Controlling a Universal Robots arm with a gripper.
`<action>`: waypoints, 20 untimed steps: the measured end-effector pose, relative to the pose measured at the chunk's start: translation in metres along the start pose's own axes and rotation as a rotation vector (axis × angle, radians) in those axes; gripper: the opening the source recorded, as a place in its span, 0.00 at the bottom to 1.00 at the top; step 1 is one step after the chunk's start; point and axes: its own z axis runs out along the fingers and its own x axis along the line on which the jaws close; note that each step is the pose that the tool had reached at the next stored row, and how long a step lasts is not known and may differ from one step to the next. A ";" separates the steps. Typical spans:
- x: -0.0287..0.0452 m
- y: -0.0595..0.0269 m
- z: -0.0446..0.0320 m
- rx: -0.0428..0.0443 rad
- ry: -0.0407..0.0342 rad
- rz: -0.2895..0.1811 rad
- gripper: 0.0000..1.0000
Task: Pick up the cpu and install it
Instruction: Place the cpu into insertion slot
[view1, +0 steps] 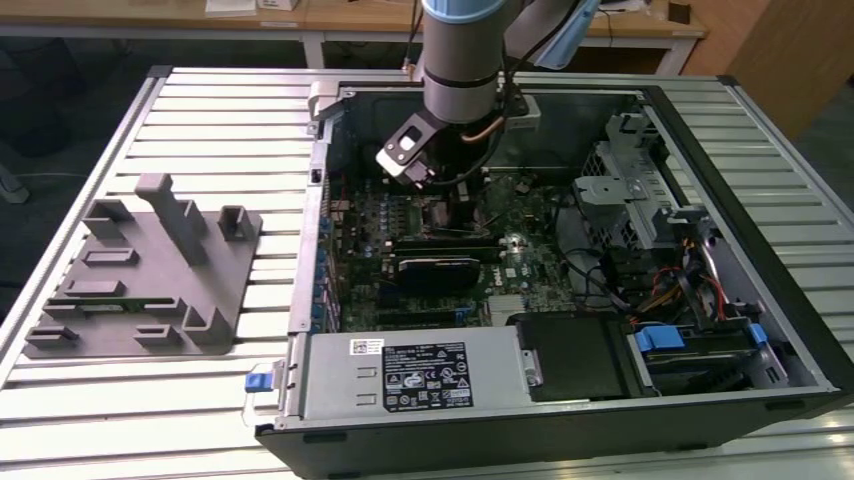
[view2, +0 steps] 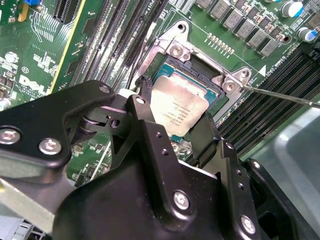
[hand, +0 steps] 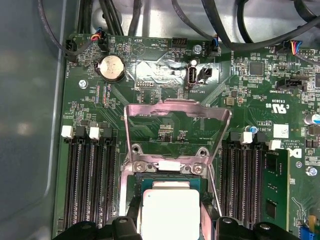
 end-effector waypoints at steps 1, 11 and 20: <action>0.0000 -0.0001 0.0002 0.0000 0.0001 0.000 0.55; 0.0001 -0.0006 0.0022 0.0002 -0.0002 0.000 0.55; 0.0002 -0.0006 0.0025 0.0003 -0.0003 0.006 0.55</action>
